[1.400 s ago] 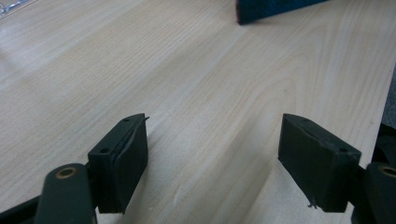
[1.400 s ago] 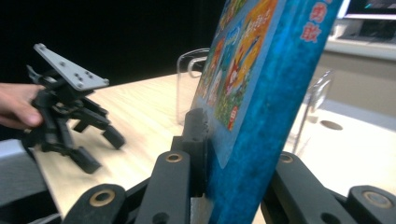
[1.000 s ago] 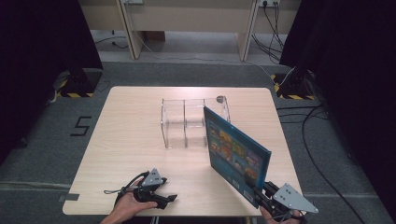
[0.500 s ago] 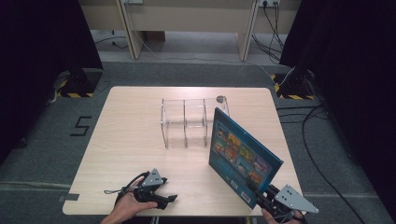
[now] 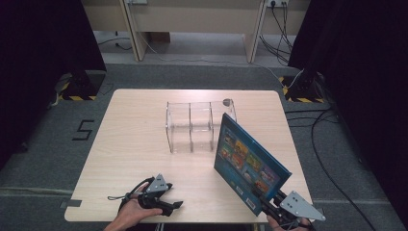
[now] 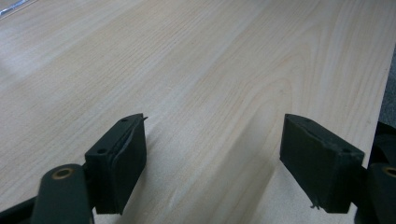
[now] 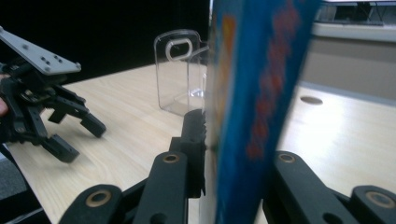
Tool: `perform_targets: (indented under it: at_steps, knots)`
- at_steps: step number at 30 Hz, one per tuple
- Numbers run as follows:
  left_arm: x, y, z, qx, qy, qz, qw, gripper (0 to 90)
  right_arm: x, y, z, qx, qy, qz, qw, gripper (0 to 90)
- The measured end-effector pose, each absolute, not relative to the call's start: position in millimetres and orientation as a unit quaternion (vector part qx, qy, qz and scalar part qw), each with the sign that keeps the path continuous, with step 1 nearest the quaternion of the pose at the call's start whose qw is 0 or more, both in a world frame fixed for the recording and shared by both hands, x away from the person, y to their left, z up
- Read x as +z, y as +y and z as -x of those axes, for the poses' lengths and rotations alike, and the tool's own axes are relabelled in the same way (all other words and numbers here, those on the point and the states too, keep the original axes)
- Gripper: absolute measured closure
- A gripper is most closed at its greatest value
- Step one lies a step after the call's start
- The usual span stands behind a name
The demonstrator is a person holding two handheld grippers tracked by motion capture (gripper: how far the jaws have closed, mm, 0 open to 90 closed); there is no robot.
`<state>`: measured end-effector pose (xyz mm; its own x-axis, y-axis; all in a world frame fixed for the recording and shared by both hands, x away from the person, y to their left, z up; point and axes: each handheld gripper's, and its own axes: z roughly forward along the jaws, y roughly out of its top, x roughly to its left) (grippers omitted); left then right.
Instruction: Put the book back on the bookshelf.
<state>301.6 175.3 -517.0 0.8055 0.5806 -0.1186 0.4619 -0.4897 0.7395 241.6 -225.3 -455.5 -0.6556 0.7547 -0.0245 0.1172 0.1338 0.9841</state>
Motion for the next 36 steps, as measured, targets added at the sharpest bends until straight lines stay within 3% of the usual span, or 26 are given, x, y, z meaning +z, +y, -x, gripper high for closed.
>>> perform_targets:
  at_steps: [5,12,20,36]
  knots:
    - [-517.1,174.9,-301.5,0.075,0.301,-0.861,0.404,22.3,-455.8,-215.9,-250.7,0.585,0.699,-0.309,0.271,75.0]
    - [-517.4,174.4,-301.9,0.073,0.300,-0.860,0.406,22.3,-458.8,-211.6,-254.2,0.601,0.684,-0.313,0.270,82.1]
    - [-517.5,174.2,-302.6,0.072,0.301,-0.859,0.408,22.3,-449.7,-214.7,-256.9,0.658,0.627,-0.351,0.225,82.9]
    - [-517.8,173.9,-302.5,0.073,0.299,-0.859,0.409,22.3,-424.1,-210.9,-280.5,0.648,0.613,-0.374,0.254,83.0]
